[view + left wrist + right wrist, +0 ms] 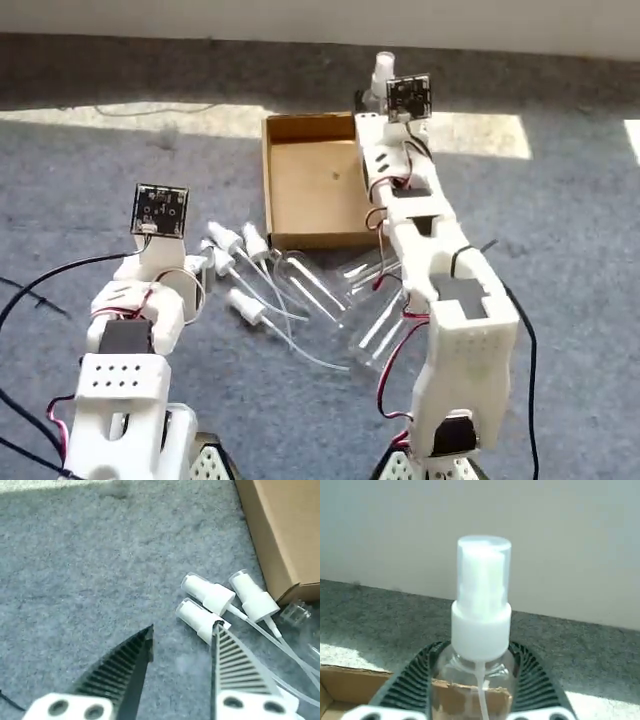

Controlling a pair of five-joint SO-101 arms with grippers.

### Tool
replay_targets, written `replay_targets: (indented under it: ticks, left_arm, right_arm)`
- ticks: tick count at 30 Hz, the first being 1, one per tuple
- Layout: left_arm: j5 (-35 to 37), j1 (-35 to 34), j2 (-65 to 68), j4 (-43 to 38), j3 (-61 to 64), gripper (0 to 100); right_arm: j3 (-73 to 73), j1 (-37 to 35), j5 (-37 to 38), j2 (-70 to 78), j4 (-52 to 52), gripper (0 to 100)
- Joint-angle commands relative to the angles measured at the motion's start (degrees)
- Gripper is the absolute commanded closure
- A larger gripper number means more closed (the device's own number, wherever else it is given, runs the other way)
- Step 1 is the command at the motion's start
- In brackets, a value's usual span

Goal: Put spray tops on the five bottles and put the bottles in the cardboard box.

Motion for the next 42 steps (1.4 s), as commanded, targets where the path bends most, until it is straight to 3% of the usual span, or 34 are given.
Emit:
replay_targets:
  ticks: [1, 19, 27, 42]
  left_arm:
    - [0.18, -0.40, -0.22, -1.05, 0.22, 82]
    - [0.18, -0.40, -0.40, -1.14, 0.48, 82]
    - [0.18, -0.40, -0.40, -1.14, 0.48, 82]
    - [0.18, -0.40, -0.40, -1.14, 0.48, 82]
  right_arm:
    - [-4.00, 0.75, -0.18, 0.31, -3.21, 99.4]
    - [-4.00, 0.75, -0.26, 1.98, -3.56, 99.1]
    - [-3.65, 0.57, -0.26, 1.89, -3.38, 87.0]
    - [-4.00, 0.75, -0.26, 1.45, -3.21, 84.8]
